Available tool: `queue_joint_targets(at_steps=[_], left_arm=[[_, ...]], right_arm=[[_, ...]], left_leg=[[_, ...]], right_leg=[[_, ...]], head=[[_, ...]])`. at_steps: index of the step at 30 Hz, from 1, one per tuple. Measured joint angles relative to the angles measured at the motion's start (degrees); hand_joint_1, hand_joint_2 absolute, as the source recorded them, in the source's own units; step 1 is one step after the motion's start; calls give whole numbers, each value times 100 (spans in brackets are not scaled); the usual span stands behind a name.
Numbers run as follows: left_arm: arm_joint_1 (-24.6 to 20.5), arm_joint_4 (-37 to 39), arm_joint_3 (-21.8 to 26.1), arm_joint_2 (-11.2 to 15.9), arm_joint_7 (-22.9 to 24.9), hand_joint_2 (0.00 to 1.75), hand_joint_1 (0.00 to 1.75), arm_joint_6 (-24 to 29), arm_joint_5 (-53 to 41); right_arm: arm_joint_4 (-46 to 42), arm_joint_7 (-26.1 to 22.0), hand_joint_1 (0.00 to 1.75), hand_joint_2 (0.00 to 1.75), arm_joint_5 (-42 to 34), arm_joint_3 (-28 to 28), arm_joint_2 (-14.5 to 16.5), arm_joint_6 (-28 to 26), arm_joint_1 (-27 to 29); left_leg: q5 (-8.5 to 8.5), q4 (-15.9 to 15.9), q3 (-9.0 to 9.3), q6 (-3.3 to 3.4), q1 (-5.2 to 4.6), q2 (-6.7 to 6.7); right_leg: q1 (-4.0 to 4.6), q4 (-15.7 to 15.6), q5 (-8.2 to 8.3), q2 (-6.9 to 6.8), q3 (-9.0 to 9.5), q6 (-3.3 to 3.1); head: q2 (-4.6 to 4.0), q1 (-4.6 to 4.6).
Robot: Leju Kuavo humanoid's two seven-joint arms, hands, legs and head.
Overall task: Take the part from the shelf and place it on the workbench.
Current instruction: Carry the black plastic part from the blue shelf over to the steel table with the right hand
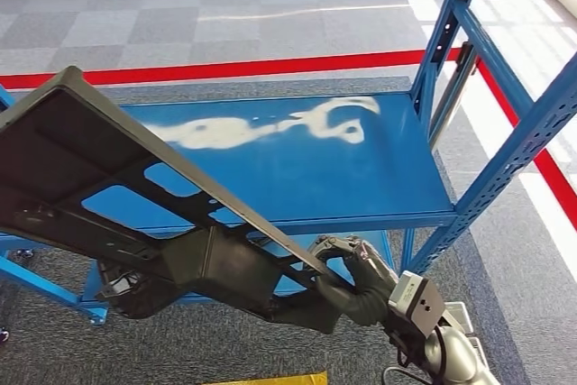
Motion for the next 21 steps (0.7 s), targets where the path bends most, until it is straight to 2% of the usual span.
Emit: queue_joint_targets(at_steps=[1, 2, 3, 5, 6, 7, 8, 9, 11, 12, 13, 15, 16, 17, 18, 19, 20, 21], left_arm=[[3, 0, 3, 1, -2, 175, 0, 1, 0], [4, 0, 7, 1, -4, 175, 0, 2, 0], [4, 0, 9, 2, -7, 175, 0, 3, 0], [2, 0, 13, 2, -10, 175, 0, 2, 0], [4, 0, 14, 2, -11, 175, 0, 2, 0], [5, 0, 15, 2, -11, 175, 0, 2, 0], [4, 0, 16, 3, -11, 175, 0, 2, 0], [3, 0, 17, 3, -11, 175, 0, 2, 0], [1, 0, 20, 1, -11, 175, 0, 2, 0], [-1, 0, 20, -1, -11, 175, 0, 2, 0], [-2, 0, 20, -2, -12, 175, 0, 2, 0], [1, 0, 21, -2, -13, 175, 0, 2, 0], [4, 0, 21, 2, -14, 175, 0, 2, 0], [4, 0, 22, 5, -15, 175, 0, 2, 0], [4, 0, 22, 8, -15, 175, 0, 2, 0], [1, 0, 22, 10, -16, 175, 0, 2, 0], [0, 0, 22, 10, -16, 175, 0, 2, 0], [1, 0, 22, 10, -16, 175, 0, 3, 0]], right_arm=[[0, -1, 175, 175, -1, 1, 3, 1, 3], [0, -3, 175, 175, -1, 2, 3, 1, 3], [0, -5, 175, 175, -1, 2, 3, 1, 3], [2, -9, 175, 175, -1, 2, 3, 1, 9], [4, -9, 175, 175, -1, 2, 3, 1, 15], [5, -9, 175, 175, -1, 2, 3, 1, 22], [7, -9, 175, 175, -1, 2, 3, 1, 25], [7, -8, 175, 175, -1, 2, 3, 1, 24], [6, -8, 175, 175, -1, 3, 3, 1, 13], [4, -8, 175, 175, -2, 3, 3, 1, 7], [3, -9, 175, 175, -2, 3, 3, 1, 2], [1, -9, 175, 175, -3, 4, 4, 1, 0], [1, -9, 175, 175, -3, 6, 7, 1, -4], [1, -9, 175, 175, -3, 8, 15, 1, -6], [1, -9, 175, 175, -3, 11, 25, 1, -7], [1, -10, 175, 175, -4, 13, 36, 1, -8], [3, -10, 175, 175, -4, 15, 46, 1, -4], [6, -11, 175, 175, -5, 18, 55, 1, -1]], left_leg=[[41, -35, -12, 15, 9, 12], [94, -71, -33, 43, 20, 24], [151, -104, -64, 70, 30, 38], [238, -108, -163, 121, 20, 57], [275, -101, -218, 131, 9, 65], [311, -91, -273, 137, 0, 72], [340, -76, -324, 135, -7, 76], [361, -57, -369, 129, -11, 78], [387, 4, -445, 108, -24, 78], [403, 32, -473, 86, -31, 77], [424, 54, -496, 59, -34, 77], [482, 63, -526, -9, -33, 75], [467, 73, -543, -43, -29, 71], [376, 135, -574, -78, -23, 67], [198, 288, -629, -115, -11, 62], [-54, 544, -702, -153, 12, 60], [-308, 877, -787, -189, 35, 60], [-493, 1206, -857, -221, 58, 61]], right_leg=[[-3, 8, -19, 6, -11, 36], [-4, 72, -114, 15, -33, 59], [-3, 240, -294, 25, -85, 72], [-5, 877, -786, 36, -266, 80], [-4, 1201, -953, 37, -338, 91], [-3, 1387, -1010, 38, -338, 103], [-2, 1359, -952, 39, -236, 113], [-1, 1115, -816, 38, -31, 118], [17, 301, -572, 37, 514, 84], [30, -15, -517, 37, 700, 51], [46, -201, -506, 38, 797, 17], [57, -265, -481, 39, 787, -50], [47, -281, -447, 29, 761, -89], [30, -294, -403, 18, 722, -138], [12, -308, -352, 5, 671, -180], [4, -311, -305, -7, 608, -204], [3, -307, -259, -11, 544, -217], [2, -302, -214, -17, 482, -214]], head=[[0, 1], [0, 3], [0, 5], [0, 8], [0, 8], [0, 8], [0, 8], [0, 8], [0, 8], [0, 8], [0, 7], [0, 7], [0, 4], [0, 2], [0, -1], [0, -3], [0, -3], [0, -3]])
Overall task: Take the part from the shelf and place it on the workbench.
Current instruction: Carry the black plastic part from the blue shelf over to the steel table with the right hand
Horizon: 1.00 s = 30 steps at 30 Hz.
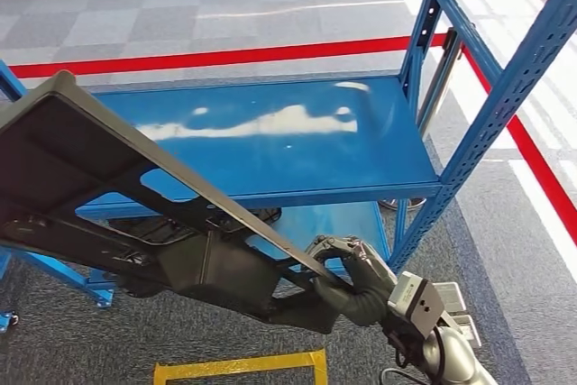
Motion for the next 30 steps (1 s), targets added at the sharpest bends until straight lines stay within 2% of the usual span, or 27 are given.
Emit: queue_joint_targets(at_steps=[1, 2, 3, 5, 6, 7, 8, 10, 11, 12, 13, 15, 16, 17, 18, 20, 21, 22, 23, 25, 26, 27, 28, 30], left_arm=[[1, 0, 1, 1, -1, 175, 0, 1, 0], [2, 0, 2, 2, -3, 175, 0, 2, 0], [1, 0, 3, 3, -7, 175, 0, 3, 0], [-8, 0, 4, 6, -21, 175, 0, 2, -1], [-15, 0, 4, 7, -28, 175, 0, 2, -1], [-20, 0, 3, 7, -35, 175, 0, 1, -2], [-24, 0, 3, 7, -39, 175, 0, 2, -2], [-28, 0, 4, 7, -42, 175, 0, 2, -2], [-30, 0, 4, 8, -43, 175, 0, 4, -2], [-30, 0, 5, 10, -45, 175, 0, 7, -2], [-29, 0, 6, 12, -46, 175, 0, 12, -2], [-27, 0, 8, 15, -51, 175, 0, 20, -2], [-27, 0, 9, 15, -52, 175, 0, 21, -2], [-28, 0, 9, 15, -55, 175, 0, 21, -2], [-29, 0, 9, 15, -59, 175, 0, 21, -2], [-30, 0, 9, 15, -67, 175, 0, 16, -2], [-31, 0, 9, 15, -70, 175, 0, 11, -2], [-32, 0, 9, 15, -74, 175, 0, 7, -2], [-33, 0, 9, 15, -77, 175, 0, 2, -2], [-33, 0, 9, 20, -82, 175, 0, 0, -2], [-32, 0, 9, 25, -83, 175, 0, -1, -3], [-32, 0, 9, 30, -81, 175, 0, -2, -9], [-31, 0, 9, 38, -78, 175, 0, -2, -16], [-26, 0, 9, 48, -62, 175, 0, -3, -36]], right_arm=[[5, -2, 175, 175, -2, 5, 11, 0, 1], [10, -4, 175, 175, -5, 11, 24, 0, 2], [15, -8, 175, 175, -10, 17, 41, 0, 1], [17, -20, 175, 175, -39, 28, 85, 4, -3], [18, -27, 175, 175, -61, 34, 108, 8, -7], [18, -35, 175, 175, -87, 44, 130, 16, -13], [19, -46, 175, 175, -108, 56, 150, 25, -18], [23, -75, 175, 175, -136, 81, 178, 36, -26], [26, -89, 175, 175, -143, 91, 184, 37, -27], [29, -97, 175, 175, -149, 101, 188, 37, -27], [34, -101, 175, 175, -152, 111, 189, 37, -28], [47, -103, 175, 175, -158, 131, 190, 37, -27], [56, -103, 175, 175, -162, 137, 190, 37, -26], [64, -106, 175, 175, -168, 143, 190, 38, -25], [69, -110, 175, 175, -174, 149, 190, 42, -26], [74, -124, 175, 175, -188, 158, 190, 60, -38], [74, -133, 175, 175, -195, 162, 190, 78, -50], [73, -143, 175, 175, -200, 166, 190, 94, -61], [73, -156, 175, 175, -207, 168, 190, 111, -71], [73, -183, 175, 175, -225, 172, 191, 137, -84], [73, -195, 175, 175, -238, 174, 192, 152, -91], [73, -204, 175, 175, -252, 177, 193, 168, -97], [73, -212, 175, 175, -268, 178, 194, 184, -99], [73, -230, 175, 175, -290, 179, 195, 217, -96]], left_leg=[[-75, 223, -16, -25, 19, 0], [-26, 260, 56, -42, 36, 0], [111, 90, 223, -54, 51, 0], [392, -671, 741, -59, 72, -8], [453, -1016, 949, -47, 71, -21], [464, -1242, 1072, -34, 65, -34], [440, -1337, 1107, -16, 52, -46], [467, -1374, 1055, 57, 43, -39], [497, -1385, 1016, 114, 43, -26], [540, -1395, 966, 174, 43, -13], [587, -1396, 912, 226, 39, 1], [667, -1373, 789, 280, -2, 13], [703, -1354, 727, 295, -23, 19], [733, -1333, 666, 306, -44, 24], [759, -1311, 613, 312, -62, 27], [799, -1269, 534, 309, -91, 28], [816, -1247, 505, 298, -105, 27], [836, -1230, 483, 278, -113, 28], [858, -1218, 465, 249, -114, 30], [892, -1202, 427, 182, -110, 28], [846, -1169, 394, 146, -108, 21], [723, -1061, 341, 107, -102, 12], [527, -857, 262, 66, -88, 2], [89, -200, 55, -9, -42, -2]], right_leg=[[-2, 8, 42, -6, -62, 7], [-7, 21, 80, -9, -124, 22], [-14, 38, 111, -10, -180, 40], [-24, 88, 158, -9, -273, 91], [-23, 110, 182, -7, -308, 125], [-20, 123, 214, -5, -334, 167], [-18, 127, 251, -3, -357, 215], [-30, 134, 299, 2, -400, 305], [-36, 178, 238, 6, -437, 330], [-41, 309, 85, 11, -495, 337], [-44, 542, -146, 15, -576, 333], [-29, 1241, -615, 20, -767, 316], [-18, 1526, -719, 22, -812, 312], [-6, 1659, -711, 24, -782, 306], [8, 1572, -603, 26, -650, 294], [50, 885, -334, 31, -147, 227], [72, 500, -261, 30, 97, 184], [95, 220, -231, 29, 258, 144], [113, 75, -234, 28, 330, 114], [111, -2, -212, 24, 317, 81], [93, -34, -191, 19, 295, 50], [72, -64, -163, 13, 261, 14], [51, -83, -129, 6, 216, -18], [48, -63, -62, -1, 106, -43]], head=[[0, 1], [0, 1], [0, 1], [0, 0], [0, 2], [0, 3], [0, 5], [0, 7], [0, 8], [0, 9], [0, 11], [0, 13], [0, 13], [0, 13], [0, 13], [0, 13], [0, 12], [0, 10], [0, 9], [0, 8], [0, 7], [0, 4], [0, 2], [0, -1]])
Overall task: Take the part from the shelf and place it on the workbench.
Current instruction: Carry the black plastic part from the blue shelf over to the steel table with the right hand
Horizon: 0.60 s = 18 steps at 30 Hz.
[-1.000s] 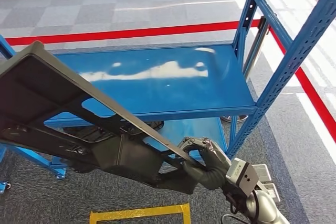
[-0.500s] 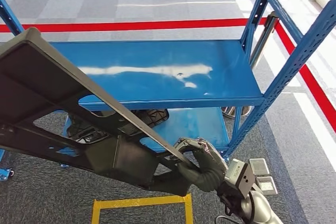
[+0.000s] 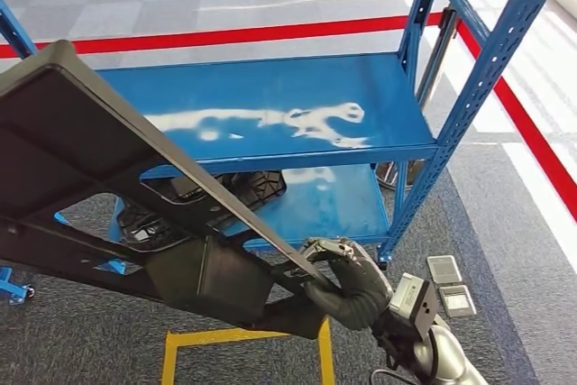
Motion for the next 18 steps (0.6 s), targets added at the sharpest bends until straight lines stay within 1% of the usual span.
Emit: queue_joint_targets(at_steps=[1, 2, 3, 4, 5, 6, 7, 8, 10, 11, 12, 13, 14, 15, 16, 17, 18], left_arm=[[4, 0, 0, 6, 8, 175, 0, 0, -7], [8, 0, 0, 11, 13, 175, 0, 0, -20], [11, 0, 0, 16, 17, 175, 0, 0, -32], [13, 0, 0, 22, 21, 175, 0, 1, -42], [13, 0, 0, 29, 25, 175, 0, 2, -53], [13, 0, -1, 36, 28, 175, 0, 3, -58], [12, 0, -2, 44, 30, 175, 0, 5, -62], [12, 0, -4, 51, 34, 175, 0, 9, -67], [10, 0, -8, 63, 55, 175, 0, 31, -90], [7, 0, -9, 67, 72, 175, 0, 46, -102], [5, 0, -10, 73, 91, 175, 0, 62, -113], [6, 0, -11, 79, 105, 175, 0, 75, -116], [8, 0, -11, 86, 117, 175, 0, 85, -119], [13, 0, -11, 92, 124, 175, 0, 92, -125], [20, 0, -11, 95, 126, 175, 0, 94, -134], [25, 0, -12, 97, 126, 175, 0, 94, -143], [27, 0, -13, 98, 123, 175, 0, 94, -150]], right_arm=[[1, -9, 175, 175, -7, 1, 0, 14, 4], [1, -21, 175, 175, -10, 1, 0, 28, 5], [2, -33, 175, 175, -14, 0, 0, 41, 6], [2, -46, 175, 175, -18, -3, 0, 56, 7], [2, -57, 175, 175, -22, -8, 0, 74, 5], [2, -67, 175, 175, -27, -14, 0, 97, 3], [2, -73, 175, 175, -31, -20, 0, 119, 0], [2, -78, 175, 175, -33, -24, 0, 146, -2], [1, -87, 175, 175, -33, -31, -1, 197, -3], [1, -93, 175, 175, -28, -37, -3, 224, 0], [1, -103, 175, 175, -20, -44, -7, 243, 3], [1, -118, 175, 175, -7, -52, -15, 260, 6], [1, -139, 175, 175, 13, -60, -28, 272, 14], [0, -161, 175, 175, 37, -64, -45, 281, 26], [0, -176, 175, 175, 63, -67, -64, 289, 42], [0, -186, 175, 175, 91, -68, -85, 301, 59], [0, -190, 175, 175, 117, -69, -104, 318, 70]], left_leg=[[-121, 297, -71, -28, 23, 0], [-136, 444, -73, -49, 42, 0], [-48, 383, 22, -64, 59, 1], [113, 101, 222, -72, 73, 1], [270, -310, 475, -71, 83, -1], [379, -694, 705, -56, 82, -6], [440, -973, 861, -34, 77, -13], [444, -1116, 930, -6, 67, -19], [440, -1160, 911, 71, 54, -21], [453, -1180, 896, 119, 60, -14], [477, -1196, 874, 170, 68, -6], [508, -1208, 850, 215, 75, 3], [530, -1207, 820, 245, 70, 12], [545, -1197, 788, 263, 59, 15], [555, -1181, 759, 271, 47, 10], [562, -1161, 732, 276, 36, -1], [566, -1141, 713, 276, 27, -21]], right_leg=[[-1, 15, 30, -3, -52, 5], [-4, 31, 55, -5, -102, 13], [-9, 48, 75, -7, -145, 26], [-15, 65, 90, -7, -176, 40], [-21, 82, 101, -8, -199, 56], [-19, 99, 112, -6, -221, 78], [-16, 112, 130, -4, -238, 109], [-12, 120, 150, -2, -256, 145], [-10, 125, 196, 4, -292, 229], [-14, 148, 175, 9, -314, 260], [-15, 240, 92, 15, -362, 280], [-16, 419, -50, 22, -438, 290], [-18, 733, -255, 28, -561, 292], [-18, 1122, -462, 33, -712, 291], [-17, 1472, -608, 39, -840, 293], [-16, 1696, -671, 45, -904, 294], [-15, 1691, -618, 54, -861, 293]], head=[[0, 1], [0, 1], [0, 1], [0, 1], [0, 1], [0, 1], [0, 1], [0, 2], [0, 4], [0, 4], [0, 7], [0, 8], [0, 9], [0, 10], [0, 10], [0, 10], [0, 10]])
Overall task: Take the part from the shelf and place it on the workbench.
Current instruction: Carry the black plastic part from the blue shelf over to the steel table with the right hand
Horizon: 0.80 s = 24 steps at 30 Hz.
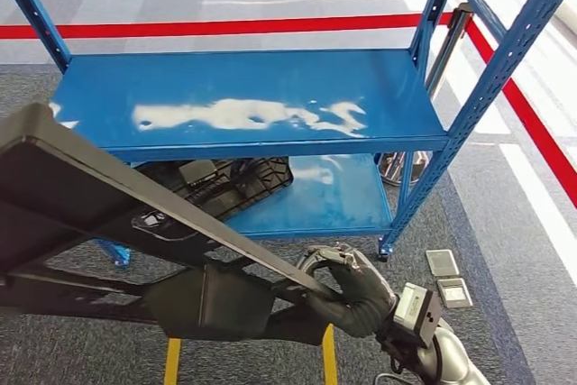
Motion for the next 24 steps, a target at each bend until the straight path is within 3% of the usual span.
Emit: queue_joint_targets(at_steps=[1, 3, 5, 9, 11, 13, 14, 15, 17, 19, 21, 23, 24], left_arm=[[-2, 0, -1, 1, -5, 175, 0, 0, -4], [-19, 1, -3, 0, -28, 175, 0, 4, 13], [-43, 3, -4, -1, -47, 175, 0, 25, 61], [-50, 5, 6, 15, -54, 175, 0, 81, 175], [-64, 7, 10, 27, -45, 175, 0, 113, 203], [-73, 7, 12, 34, -14, 175, 0, 133, 203], [-66, 7, 13, 38, 4, 175, 0, 136, 192], [-58, 7, 13, 38, 22, 175, 0, 137, 176], [-46, 7, 12, 38, 43, 175, 0, 139, 129], [-60, 7, 4, 38, 55, 175, 0, 146, 74], [-80, 7, -23, 38, 82, 175, 0, 152, -1], [-76, 7, -63, 39, 127, 175, 0, 155, -73], [-69, 7, -81, 40, 154, 175, 0, 159, -103]], right_arm=[[-2, -2, 175, 175, 22, -1, -17, 20, 4], [-8, -17, 175, 175, 56, -2, -50, 67, -6], [-11, -45, 175, 175, 67, 2, -67, 125, -44], [35, -77, 175, 175, 44, 38, -52, 266, -261], [87, -79, 175, 175, -4, 70, -35, 311, -359], [155, -85, 175, 175, -44, 104, -31, 324, -404], [187, -93, 175, 175, -55, 120, -31, 322, -411], [214, -111, 175, 175, -61, 132, -32, 315, -414], [244, -170, 175, 175, -72, 146, -37, 285, -414], [250, -245, 175, 175, -74, 151, -43, 230, -404], [241, -314, 175, 175, -26, 154, -67, 139, -359], [189, -375, 175, 175, 76, 151, -121, 19, -266], [143, -401, 175, 175, 131, 146, -157, -39, -208]], left_leg=[[1, 18, -10, -1, -8, -29], [2, 48, -26, -14, -27, -91], [20, 76, -78, -61, -27, -163], [2, 158, -221, -196, -20, -244], [-269, 565, -420, -261, -6, -183], [-595, 1275, -744, -327, 20, -127], [-659, 1523, -849, -349, 29, -114], [-618, 1580, -864, -362, 37, -99], [-271, 1065, -595, -362, 45, -9], [16, 357, -247, -317, 14, 236], [63, 86, -145, -241, -32, 373], [82, 65, -175, -159, -36, 280], [101, 53, -181, -118, -25, 225]], right_leg=[[1, -236, 147, 19, 151, -6], [7, -1008, 484, 166, 572, -51], [20, -1468, 615, 294, 786, -99], [-9, -1581, 616, 176, 757, -176], [-35, -1615, 639, 59, 745, -221], [-29, -1612, 643, -67, 730, -234], [-26, -1610, 643, -133, 727, -234], [-25, -1607, 642, -197, 725, -233], [-24, -1603, 633, -313, 737, -221], [-8, -1596, 616, -418, 750, -186], [20, -1588, 607, -521, 751, -133], [28, -1587, 592, -620, 762, -79], [19, -1553, 542, -571, 760, -56]], head=[[0, 0], [0, -1], [0, -1], [0, -2], [0, -10], [0, -14], [0, -14], [0, -14], [0, -14], [0, -14], [0, -13], [0, -13], [0, -12]])
